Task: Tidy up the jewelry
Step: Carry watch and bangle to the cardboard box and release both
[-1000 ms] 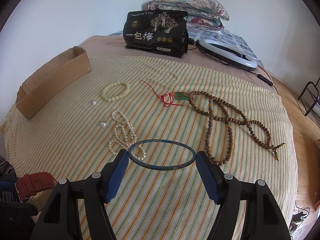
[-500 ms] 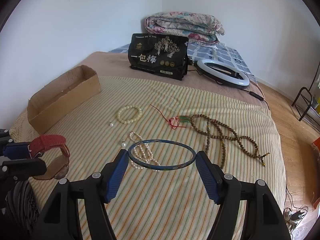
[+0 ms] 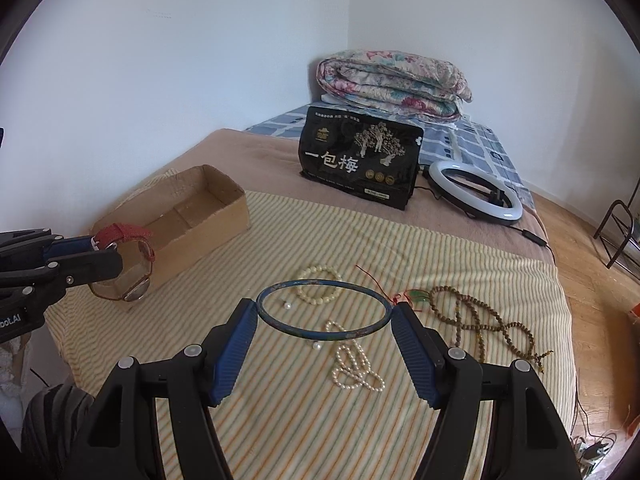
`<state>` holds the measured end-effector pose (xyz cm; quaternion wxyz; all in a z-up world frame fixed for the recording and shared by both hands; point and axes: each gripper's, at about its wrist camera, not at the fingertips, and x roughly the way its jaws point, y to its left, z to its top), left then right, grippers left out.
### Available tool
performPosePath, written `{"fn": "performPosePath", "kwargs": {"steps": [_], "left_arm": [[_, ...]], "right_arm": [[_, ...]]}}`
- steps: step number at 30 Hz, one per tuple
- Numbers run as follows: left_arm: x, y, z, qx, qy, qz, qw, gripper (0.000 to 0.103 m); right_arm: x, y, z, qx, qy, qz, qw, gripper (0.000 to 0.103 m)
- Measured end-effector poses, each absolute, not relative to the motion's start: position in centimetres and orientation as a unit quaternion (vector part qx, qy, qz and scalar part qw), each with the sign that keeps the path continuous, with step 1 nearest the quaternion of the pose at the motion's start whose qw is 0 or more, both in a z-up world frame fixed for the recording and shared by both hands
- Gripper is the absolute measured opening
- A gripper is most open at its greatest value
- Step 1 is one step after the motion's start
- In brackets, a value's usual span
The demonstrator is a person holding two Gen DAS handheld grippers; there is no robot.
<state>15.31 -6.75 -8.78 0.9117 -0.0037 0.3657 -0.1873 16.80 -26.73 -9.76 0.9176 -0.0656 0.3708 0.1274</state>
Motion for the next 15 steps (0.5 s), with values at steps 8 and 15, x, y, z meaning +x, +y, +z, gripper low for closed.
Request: {"fn": "performPosePath", "kwargs": {"steps": [8, 15], "left_arm": [[17.2, -1.1, -8.3, -0.017, 0.356, -0.147, 0.923, 0.018], [18.3, 3.7, -8.7, -0.034, 0.357, -0.113, 0.927, 0.018]], "right_arm": [[18.5, -21.8, -9.0, -0.07, 0.365, 0.148, 0.917, 0.071], [20.0, -17.4, -8.7, -0.077, 0.364, 0.171, 0.912, 0.071]]}}
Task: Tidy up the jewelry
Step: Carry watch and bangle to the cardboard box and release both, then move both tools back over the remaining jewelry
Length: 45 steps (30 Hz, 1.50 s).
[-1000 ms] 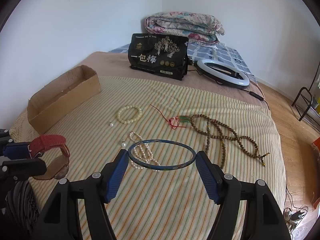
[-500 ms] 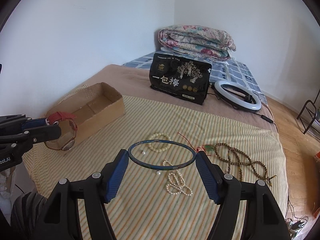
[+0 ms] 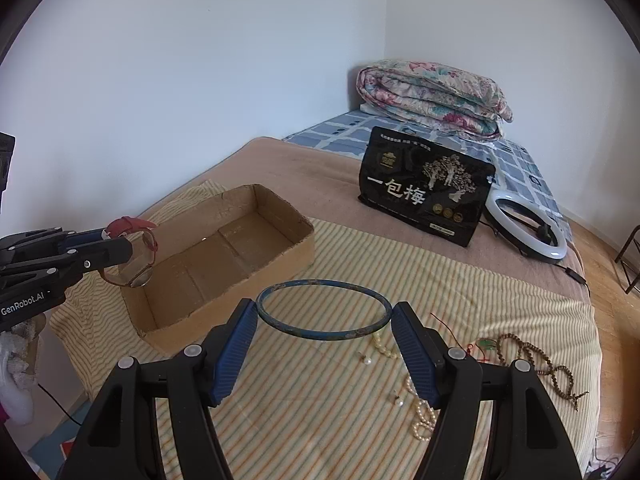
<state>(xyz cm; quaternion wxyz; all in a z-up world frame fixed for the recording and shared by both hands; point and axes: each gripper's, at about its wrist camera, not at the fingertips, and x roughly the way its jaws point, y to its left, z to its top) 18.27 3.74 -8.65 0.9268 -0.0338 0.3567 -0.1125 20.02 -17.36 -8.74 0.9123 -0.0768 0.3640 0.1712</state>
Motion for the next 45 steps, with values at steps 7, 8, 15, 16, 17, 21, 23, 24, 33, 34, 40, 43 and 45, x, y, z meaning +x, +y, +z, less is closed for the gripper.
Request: {"fn": "performPosePath", "kwargs": {"steps": [7, 8, 15, 16, 17, 21, 23, 24, 33, 34, 40, 43, 45], "left_arm": [[18.9, 7.4, -9.2, -0.041, 0.36, -0.086, 0.928, 0.018], [18.9, 7.8, -9.2, -0.043, 0.361, -0.084, 0.928, 0.018], [19.6, 10.2, -9.7, -0.049, 0.365, -0.07, 0.927, 0.018], [19.8, 10.5, -9.7, -0.049, 0.366, -0.069, 0.927, 0.018], [19.9, 10.7, -9.8, -0.05, 0.366, -0.068, 0.927, 0.018], [20.6, 11.2, -10.1, -0.053, 0.369, -0.065, 0.926, 0.018], [20.8, 11.4, -10.2, -0.052, 0.37, -0.064, 0.926, 0.018], [20.9, 11.4, -10.3, -0.051, 0.37, -0.063, 0.925, 0.018], [21.4, 12.3, -10.6, -0.056, 0.37, -0.05, 0.926, 0.039], [21.4, 12.3, -10.5, -0.056, 0.369, -0.049, 0.927, 0.039], [21.1, 11.9, -10.0, -0.053, 0.363, -0.046, 0.929, 0.039], [21.0, 11.7, -9.7, -0.052, 0.362, -0.048, 0.929, 0.039], [20.9, 11.4, -9.4, -0.051, 0.361, -0.051, 0.93, 0.039]], "right_arm": [[21.5, -13.0, -8.5, -0.089, 0.361, 0.196, 0.907, 0.071], [21.7, -12.4, -8.5, -0.091, 0.361, 0.199, 0.907, 0.071], [23.4, -8.3, -9.1, -0.108, 0.364, 0.218, 0.899, 0.071], [23.7, -7.8, -9.3, -0.109, 0.365, 0.219, 0.898, 0.071], [24.0, -7.4, -9.4, -0.109, 0.366, 0.221, 0.897, 0.071], [25.0, -6.2, -10.0, -0.108, 0.372, 0.229, 0.893, 0.072], [25.4, -5.8, -10.2, -0.108, 0.372, 0.231, 0.892, 0.072], [25.5, -5.6, -10.2, -0.107, 0.373, 0.231, 0.892, 0.073], [25.7, -6.6, -9.7, -0.091, 0.365, 0.21, 0.902, 0.092], [25.7, -6.9, -9.7, -0.09, 0.364, 0.206, 0.904, 0.094], [25.0, -8.5, -9.1, -0.089, 0.356, 0.18, 0.913, 0.101], [24.4, -9.5, -8.9, -0.092, 0.354, 0.159, 0.917, 0.102], [23.9, -10.3, -8.7, -0.096, 0.351, 0.144, 0.92, 0.103]]}}
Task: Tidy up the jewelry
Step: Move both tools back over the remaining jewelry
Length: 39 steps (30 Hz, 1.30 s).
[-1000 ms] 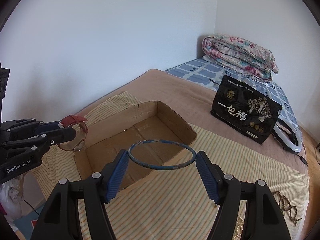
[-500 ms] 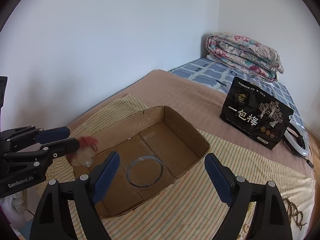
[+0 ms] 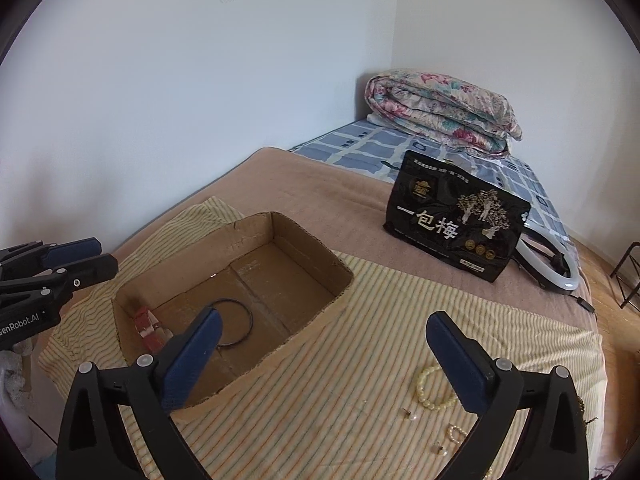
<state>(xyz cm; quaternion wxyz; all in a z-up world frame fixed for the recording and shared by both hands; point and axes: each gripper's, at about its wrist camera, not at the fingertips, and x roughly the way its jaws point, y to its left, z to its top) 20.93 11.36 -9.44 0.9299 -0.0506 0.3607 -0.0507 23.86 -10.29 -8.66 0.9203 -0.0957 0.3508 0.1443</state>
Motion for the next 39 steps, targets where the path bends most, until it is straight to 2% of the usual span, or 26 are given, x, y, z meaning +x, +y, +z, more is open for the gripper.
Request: {"fn": "performPosePath", "kwargs": {"steps": [10, 11, 16, 18, 39], "left_arm": [[20.9, 8.0, -8.5, -0.037, 0.351, -0.089, 0.931, 0.04], [20.9, 7.5, -8.4, -0.033, 0.351, -0.089, 0.932, 0.041], [21.1, 4.9, -8.2, -0.024, 0.35, -0.098, 0.931, 0.062], [21.3, 3.9, -8.2, -0.02, 0.351, -0.102, 0.931, 0.065], [23.8, -7.6, -10.5, 0.017, 0.373, -0.174, 0.911, 0.066]], "right_arm": [[21.2, -17.3, -8.3, -0.066, 0.351, 0.09, 0.93, 0.103], [20.9, -18.2, -8.2, -0.062, 0.351, 0.083, 0.931, 0.103], [19.3, -23.0, -8.0, -0.046, 0.343, 0.03, 0.938, 0.103], [18.5, -25.0, -7.9, -0.042, 0.339, 0.009, 0.94, 0.103], [15.0, -39.5, -11.1, 0.017, 0.366, -0.115, 0.924, 0.103]]}}
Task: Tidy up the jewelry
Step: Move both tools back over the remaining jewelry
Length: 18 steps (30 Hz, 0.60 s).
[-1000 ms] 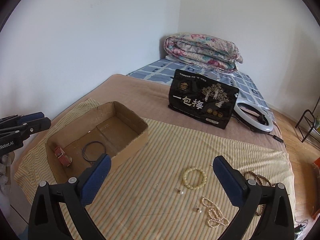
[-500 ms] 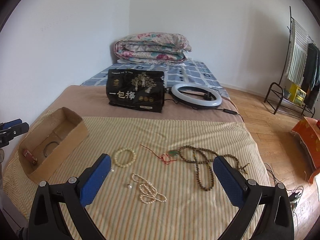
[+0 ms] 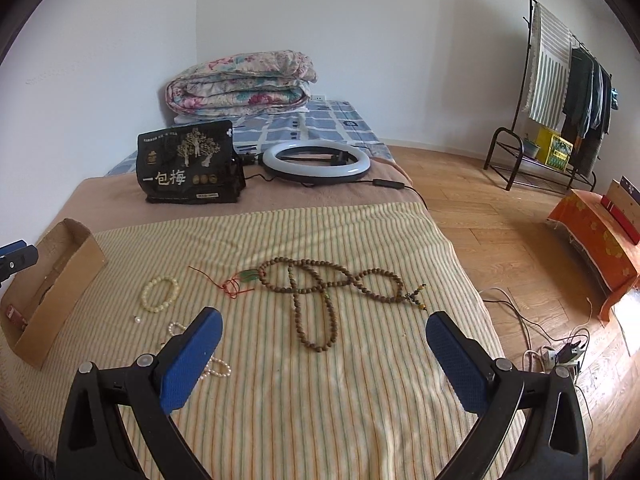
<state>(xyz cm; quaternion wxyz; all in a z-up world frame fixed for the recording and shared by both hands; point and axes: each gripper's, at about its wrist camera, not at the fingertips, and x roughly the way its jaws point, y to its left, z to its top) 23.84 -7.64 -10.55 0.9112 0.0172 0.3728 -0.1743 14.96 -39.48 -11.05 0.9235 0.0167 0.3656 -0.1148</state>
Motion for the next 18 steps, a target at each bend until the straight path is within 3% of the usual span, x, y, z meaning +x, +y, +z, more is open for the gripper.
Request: {"fn": "performPosePath", "kwargs": {"steps": [11, 18], "left_arm": [[26.5, -12.0, -14.3, 0.028, 0.406, -0.195, 0.892, 0.066], [28.9, -13.8, -17.0, 0.024, 0.433, -0.2, 0.878, 0.058]], "right_arm": [[17.1, -41.9, -14.7, 0.025, 0.396, -0.108, 0.911, 0.103], [20.4, -42.7, -17.4, 0.034, 0.419, -0.09, 0.903, 0.103]]}}
